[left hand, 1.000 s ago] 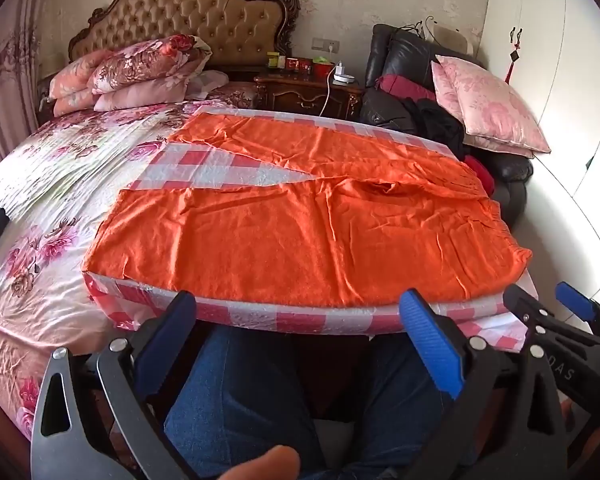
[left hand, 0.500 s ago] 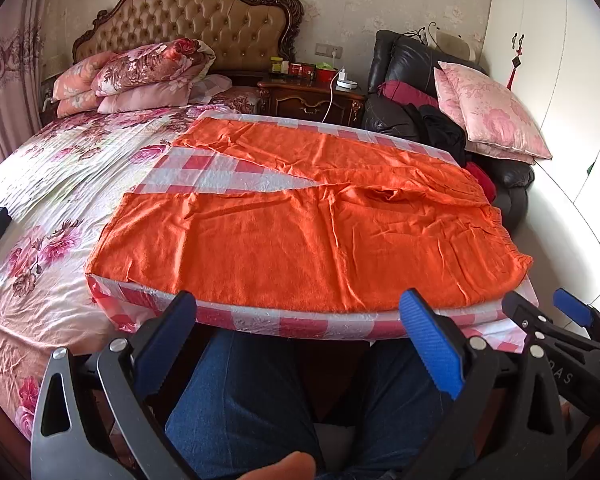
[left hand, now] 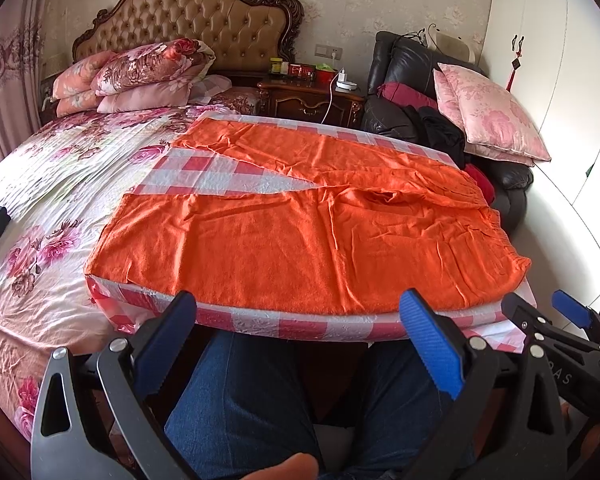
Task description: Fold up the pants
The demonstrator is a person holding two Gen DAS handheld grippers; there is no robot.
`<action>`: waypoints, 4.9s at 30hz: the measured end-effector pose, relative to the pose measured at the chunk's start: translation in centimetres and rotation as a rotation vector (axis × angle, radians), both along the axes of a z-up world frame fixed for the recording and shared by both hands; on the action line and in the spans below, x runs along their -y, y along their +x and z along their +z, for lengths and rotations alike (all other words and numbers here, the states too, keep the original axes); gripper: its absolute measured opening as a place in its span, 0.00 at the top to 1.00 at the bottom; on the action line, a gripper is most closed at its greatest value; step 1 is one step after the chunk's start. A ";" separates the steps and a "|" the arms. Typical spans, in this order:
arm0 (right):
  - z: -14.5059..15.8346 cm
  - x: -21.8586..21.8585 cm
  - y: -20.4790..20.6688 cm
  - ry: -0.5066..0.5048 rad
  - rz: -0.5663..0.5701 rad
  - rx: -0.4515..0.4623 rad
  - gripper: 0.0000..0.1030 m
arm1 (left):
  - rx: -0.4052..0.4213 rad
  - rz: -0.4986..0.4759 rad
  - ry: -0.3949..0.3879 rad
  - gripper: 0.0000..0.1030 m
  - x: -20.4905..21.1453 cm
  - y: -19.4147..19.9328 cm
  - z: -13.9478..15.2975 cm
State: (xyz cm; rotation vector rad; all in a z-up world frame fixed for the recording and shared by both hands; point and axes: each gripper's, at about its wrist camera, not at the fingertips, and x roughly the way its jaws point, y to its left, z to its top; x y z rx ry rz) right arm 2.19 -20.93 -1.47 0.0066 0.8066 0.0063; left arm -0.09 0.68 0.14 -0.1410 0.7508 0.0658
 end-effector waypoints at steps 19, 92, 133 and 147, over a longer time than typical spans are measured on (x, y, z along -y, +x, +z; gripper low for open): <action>0.1 0.0 0.1 0.000 0.000 0.002 0.15 | 0.001 0.000 0.000 0.02 -0.1 0.0 0.0; -9.2 15.8 48.8 -0.259 0.112 -0.339 0.19 | -0.073 -0.006 -0.022 0.02 -11.9 19.4 -5.4; 5.0 11.4 26.6 -0.002 0.485 0.098 0.92 | -0.633 0.441 -0.352 0.58 -31.4 64.5 -13.0; 4.5 15.3 28.0 0.015 0.349 0.126 0.92 | -0.402 0.320 -0.666 0.99 -36.1 50.4 -2.0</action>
